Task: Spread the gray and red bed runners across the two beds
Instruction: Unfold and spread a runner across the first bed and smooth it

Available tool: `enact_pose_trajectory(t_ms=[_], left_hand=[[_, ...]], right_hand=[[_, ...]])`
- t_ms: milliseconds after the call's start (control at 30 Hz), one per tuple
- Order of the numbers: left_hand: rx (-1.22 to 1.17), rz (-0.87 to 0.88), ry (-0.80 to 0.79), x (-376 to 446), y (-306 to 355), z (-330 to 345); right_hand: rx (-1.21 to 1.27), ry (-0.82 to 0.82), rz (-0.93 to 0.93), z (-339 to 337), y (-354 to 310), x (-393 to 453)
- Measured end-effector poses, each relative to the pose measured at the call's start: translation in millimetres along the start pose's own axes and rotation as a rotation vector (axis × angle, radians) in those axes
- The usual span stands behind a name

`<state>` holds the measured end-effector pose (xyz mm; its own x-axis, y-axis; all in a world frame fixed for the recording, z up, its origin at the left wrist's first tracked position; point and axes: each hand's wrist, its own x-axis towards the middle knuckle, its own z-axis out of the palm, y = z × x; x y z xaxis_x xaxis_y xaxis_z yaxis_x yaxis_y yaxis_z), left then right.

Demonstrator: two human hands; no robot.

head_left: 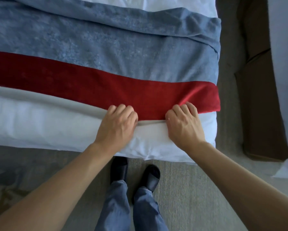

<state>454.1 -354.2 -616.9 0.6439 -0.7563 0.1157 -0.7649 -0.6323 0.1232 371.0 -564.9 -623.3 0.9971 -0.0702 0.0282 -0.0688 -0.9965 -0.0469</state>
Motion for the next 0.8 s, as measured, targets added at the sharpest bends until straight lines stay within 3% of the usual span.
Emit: enact_pose_trajectory(t_ms=[167,333,667,800], left_hand=[[-0.007,-0.067,0.085,6,-9,1],[0.013,0.001,0.03,-19,5,4],[-0.055,0.023,-0.002,0,-31,-4],[-0.036,0.048,0.128,41,-37,-16]], right_hand=[[0.008,0.012,0.053,0,-1,0],[0.025,-0.026,0.044,-4,-6,-9],[0.098,-0.047,-0.019,-8,-43,13],[0.053,0.032,0.012,-10,-44,35]])
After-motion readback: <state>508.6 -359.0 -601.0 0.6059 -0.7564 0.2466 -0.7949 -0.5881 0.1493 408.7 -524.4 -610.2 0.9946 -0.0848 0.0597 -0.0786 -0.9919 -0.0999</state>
